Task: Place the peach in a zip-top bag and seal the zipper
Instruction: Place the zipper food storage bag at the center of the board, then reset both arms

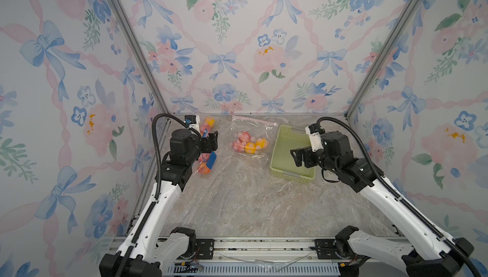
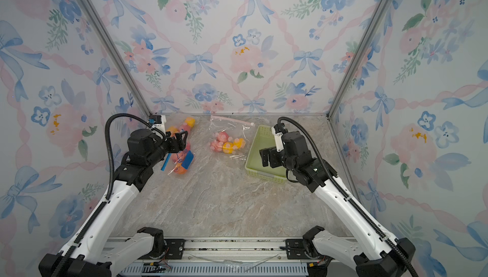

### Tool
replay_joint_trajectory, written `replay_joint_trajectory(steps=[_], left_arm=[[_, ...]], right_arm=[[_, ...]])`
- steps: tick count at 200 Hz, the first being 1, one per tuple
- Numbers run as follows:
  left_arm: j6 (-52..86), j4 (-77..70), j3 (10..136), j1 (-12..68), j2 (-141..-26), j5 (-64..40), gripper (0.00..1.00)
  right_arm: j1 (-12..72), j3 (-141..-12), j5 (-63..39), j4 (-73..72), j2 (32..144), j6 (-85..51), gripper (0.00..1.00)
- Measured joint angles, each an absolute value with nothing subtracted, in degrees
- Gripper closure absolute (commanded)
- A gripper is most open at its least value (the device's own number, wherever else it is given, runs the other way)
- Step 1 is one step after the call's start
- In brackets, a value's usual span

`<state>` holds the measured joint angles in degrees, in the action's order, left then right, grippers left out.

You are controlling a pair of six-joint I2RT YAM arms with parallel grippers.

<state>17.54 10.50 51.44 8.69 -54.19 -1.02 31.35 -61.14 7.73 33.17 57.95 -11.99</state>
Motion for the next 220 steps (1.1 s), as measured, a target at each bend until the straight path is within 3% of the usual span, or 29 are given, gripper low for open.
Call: replay_joint_trajectory(steps=[57,118,171,220], left_arm=[[23.59,14.33,38.68,-1.04,-34.61,14.06,0.02],[29.19,10.87,24.27,-13.10,-34.94,16.69,0.02],[28.42,-10.39,8.78,-13.21,-36.64,13.85,0.02],[23.35,-30.55,0.99,-12.88,-43.05,10.11,0.02]], right_arm=[[28.08,-45.12,18.02,35.14,41.21,-17.76,0.04],[18.50,-30.30,27.11,31.03,31.27,-23.11,0.04],[7.27,-19.31,28.53,22.94,28.29,-26.57,0.04],[4.86,-18.52,27.57,6.68,36.60,-20.64,0.04]])
